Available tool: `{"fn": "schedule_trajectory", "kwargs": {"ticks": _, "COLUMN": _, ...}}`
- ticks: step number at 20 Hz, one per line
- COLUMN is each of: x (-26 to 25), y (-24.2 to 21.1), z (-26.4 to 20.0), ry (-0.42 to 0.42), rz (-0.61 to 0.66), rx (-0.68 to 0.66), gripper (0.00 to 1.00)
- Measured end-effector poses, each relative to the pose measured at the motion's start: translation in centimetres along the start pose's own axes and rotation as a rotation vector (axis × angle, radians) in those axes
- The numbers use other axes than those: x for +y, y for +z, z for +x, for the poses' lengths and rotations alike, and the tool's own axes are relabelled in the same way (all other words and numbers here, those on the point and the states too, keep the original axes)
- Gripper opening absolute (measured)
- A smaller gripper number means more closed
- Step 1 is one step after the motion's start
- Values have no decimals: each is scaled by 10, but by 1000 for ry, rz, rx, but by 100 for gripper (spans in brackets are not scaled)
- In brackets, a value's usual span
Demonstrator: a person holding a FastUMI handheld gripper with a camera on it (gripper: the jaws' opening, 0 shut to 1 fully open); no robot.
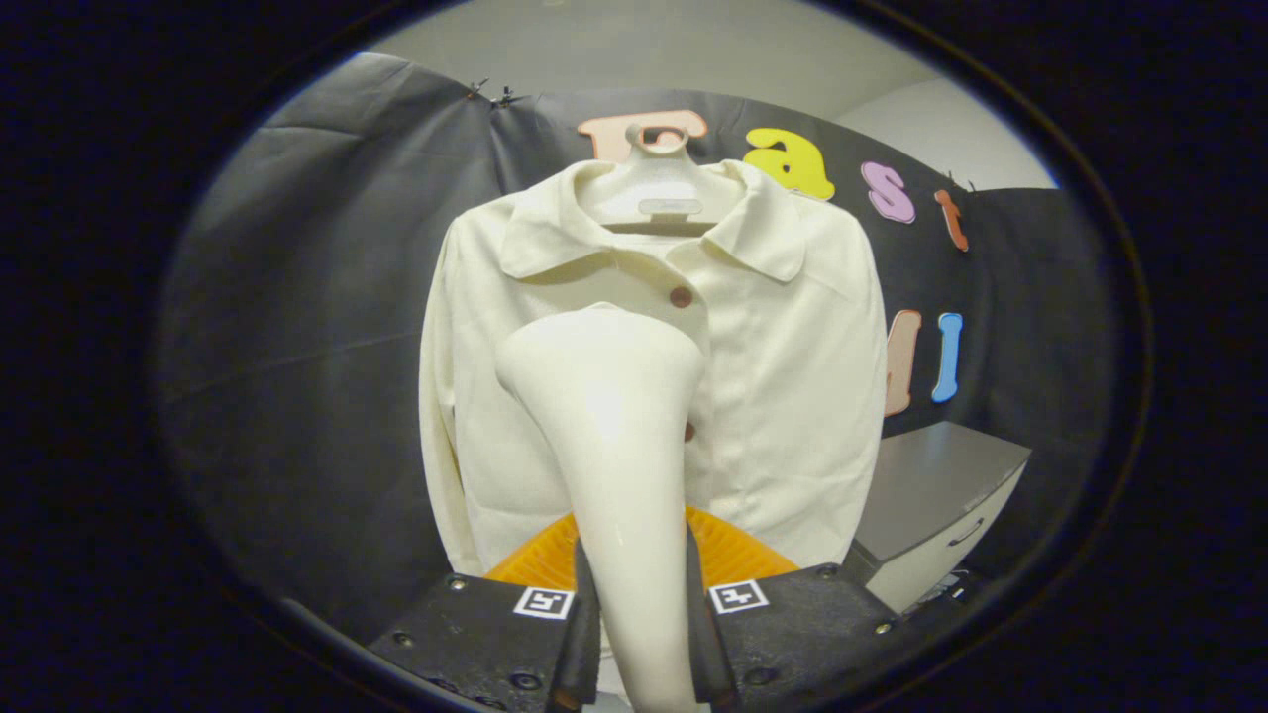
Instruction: Iron the clothes twice with a garment steamer, once on the left side and once on the right side.
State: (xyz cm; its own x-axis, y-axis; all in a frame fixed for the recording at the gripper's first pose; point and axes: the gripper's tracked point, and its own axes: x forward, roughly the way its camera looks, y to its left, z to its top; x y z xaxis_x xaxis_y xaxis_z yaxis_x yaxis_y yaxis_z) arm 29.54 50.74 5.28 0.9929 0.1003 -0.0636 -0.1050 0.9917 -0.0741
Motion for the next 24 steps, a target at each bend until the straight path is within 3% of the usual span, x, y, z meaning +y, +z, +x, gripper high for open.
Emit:
{"fn": "schedule_trajectory", "kwargs": {"ticks": 8, "x": -5, "y": -25, "z": 19, "ry": -27, "rz": -44, "rx": 2, "gripper": 36}}
{"fn": "schedule_trajectory", "kwargs": {"ticks": 24, "x": 6, "y": -165, "z": 14, "ry": -45, "rz": -61, "rx": 195, "gripper": 36}}
